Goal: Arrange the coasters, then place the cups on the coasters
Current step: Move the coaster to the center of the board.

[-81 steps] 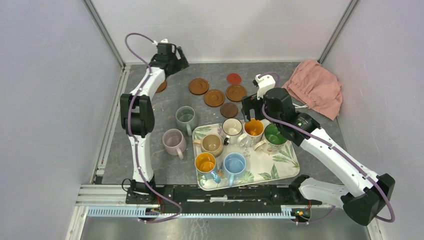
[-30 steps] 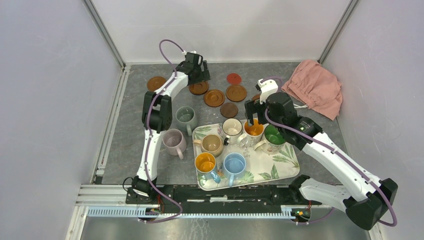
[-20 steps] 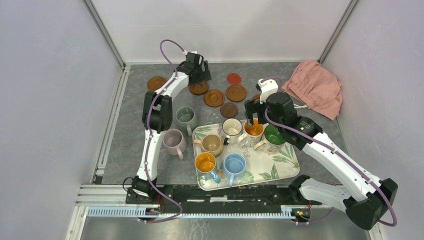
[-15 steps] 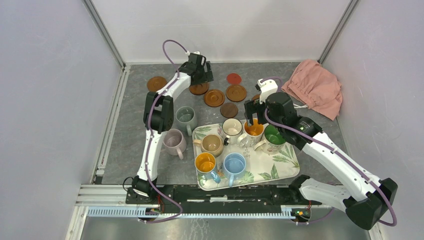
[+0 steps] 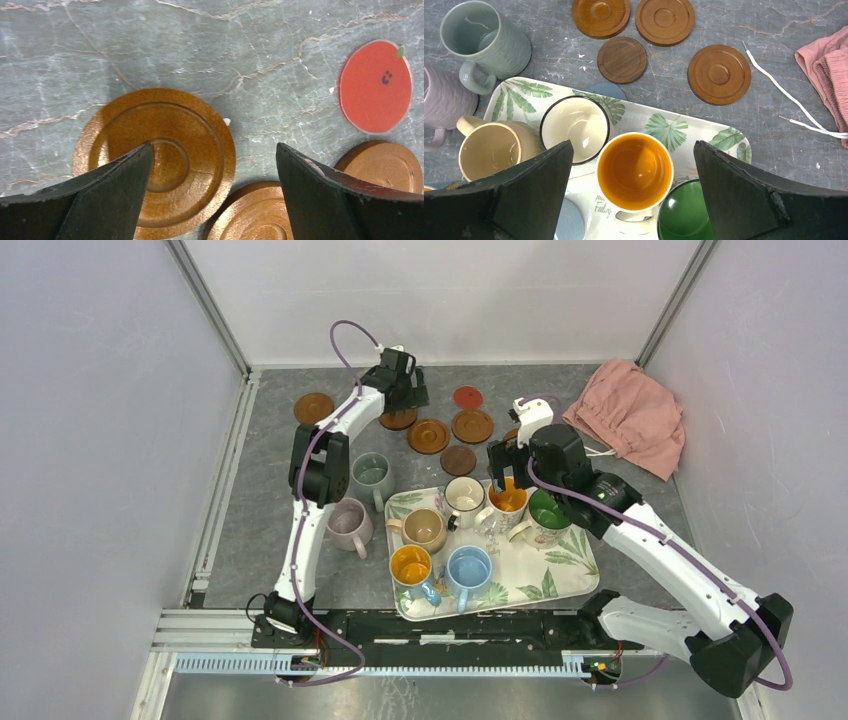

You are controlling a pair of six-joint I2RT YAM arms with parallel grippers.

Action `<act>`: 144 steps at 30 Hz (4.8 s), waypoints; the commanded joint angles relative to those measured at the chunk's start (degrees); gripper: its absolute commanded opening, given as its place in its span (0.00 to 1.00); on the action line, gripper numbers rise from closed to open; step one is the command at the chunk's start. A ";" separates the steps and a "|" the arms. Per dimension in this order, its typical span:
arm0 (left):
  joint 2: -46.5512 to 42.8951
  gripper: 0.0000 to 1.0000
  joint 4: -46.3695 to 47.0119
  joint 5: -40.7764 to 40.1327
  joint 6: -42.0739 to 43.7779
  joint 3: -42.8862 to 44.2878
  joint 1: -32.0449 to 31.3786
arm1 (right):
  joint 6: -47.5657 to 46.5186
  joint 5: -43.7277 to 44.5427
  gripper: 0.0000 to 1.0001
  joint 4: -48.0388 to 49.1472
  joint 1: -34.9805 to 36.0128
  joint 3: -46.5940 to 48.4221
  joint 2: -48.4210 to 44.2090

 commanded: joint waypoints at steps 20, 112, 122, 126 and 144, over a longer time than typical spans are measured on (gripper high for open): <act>2.92 1.00 -4.45 0.74 0.70 1.19 8.74 | -0.63 -0.40 0.98 2.07 -0.23 2.24 2.37; -8.50 1.00 -3.07 -1.18 2.08 -9.67 12.16 | -0.61 0.14 0.98 2.88 -0.27 -2.89 -3.71; -6.02 1.00 -4.75 -1.17 5.08 1.29 12.44 | -0.96 1.07 0.98 1.79 -0.26 -2.61 -4.66; -5.74 1.00 -4.94 0.21 4.75 4.97 12.41 | -1.03 1.41 0.98 1.30 -0.25 -1.90 -4.70; -15.09 1.00 -0.76 1.10 1.65 -10.41 -1.99 | -0.36 1.68 0.98 1.07 -0.21 -2.45 -5.27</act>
